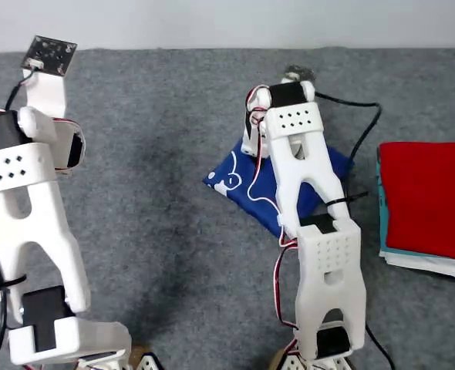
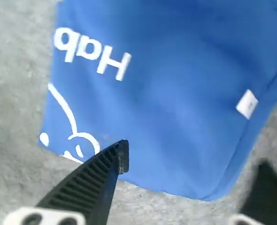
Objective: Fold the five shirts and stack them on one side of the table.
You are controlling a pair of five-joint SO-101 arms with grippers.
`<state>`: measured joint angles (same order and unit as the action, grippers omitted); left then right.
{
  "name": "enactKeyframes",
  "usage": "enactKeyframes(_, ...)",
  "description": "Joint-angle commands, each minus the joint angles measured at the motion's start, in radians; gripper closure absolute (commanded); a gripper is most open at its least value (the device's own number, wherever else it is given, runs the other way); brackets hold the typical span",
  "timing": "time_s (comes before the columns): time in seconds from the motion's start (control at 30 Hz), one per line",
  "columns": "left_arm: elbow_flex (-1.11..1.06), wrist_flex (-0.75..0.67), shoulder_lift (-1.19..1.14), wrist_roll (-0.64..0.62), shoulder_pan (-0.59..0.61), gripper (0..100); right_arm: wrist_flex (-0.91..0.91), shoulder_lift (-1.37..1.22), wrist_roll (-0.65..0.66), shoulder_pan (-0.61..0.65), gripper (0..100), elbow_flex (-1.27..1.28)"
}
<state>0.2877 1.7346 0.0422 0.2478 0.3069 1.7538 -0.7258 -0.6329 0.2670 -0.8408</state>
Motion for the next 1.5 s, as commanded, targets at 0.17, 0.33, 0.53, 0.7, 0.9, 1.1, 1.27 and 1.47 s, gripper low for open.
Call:
enactKeyframes(0.17, 0.004, 0.021, 0.055, 0.003, 0.006, 99, -0.058, -0.073, -0.104, -0.062, 48.7, 0.002)
enactKeyframes(0.33, 0.004, 0.021, 0.055, 0.002, 0.006, 99, -0.163, -0.216, -0.103, -0.07, 49.0, -0.002)
enactKeyframes(0.53, 0.004, 0.021, 0.055, 0.002, 0.005, 99, -0.186, -0.317, -0.095, -0.07, 72.9, -0.005)
enactKeyframes(0.7, 0.004, 0.021, 0.055, 0.002, 0.0, 99, -0.189, -0.312, -0.011, -0.096, 96.6, -0.005)
enactKeyframes(0.9, 0.004, 0.021, 0.055, 0.002, 0.0, 99, -0.171, -0.302, 0.169, -0.14, 98.8, -0.005)
enactKeyframes(1.1, 0.004, 0.021, 0.069, 0.002, 0.0, 99, -0.051, -0.13, 0.35, -0.165, 98.8, -0.005)
enactKeyframes(1.27, -0.015, 0.021, 0.103, 0.002, 0.005, 99, 0.038, 0.094, 0.586, -0.189, 98.8, 0.002)
enactKeyframes(1.47, -0.113, 0.021, 0.158, 0.005, 0.006, 99, 0.044, 0.303, 0.821, -0.259, 98.8, 0.055)
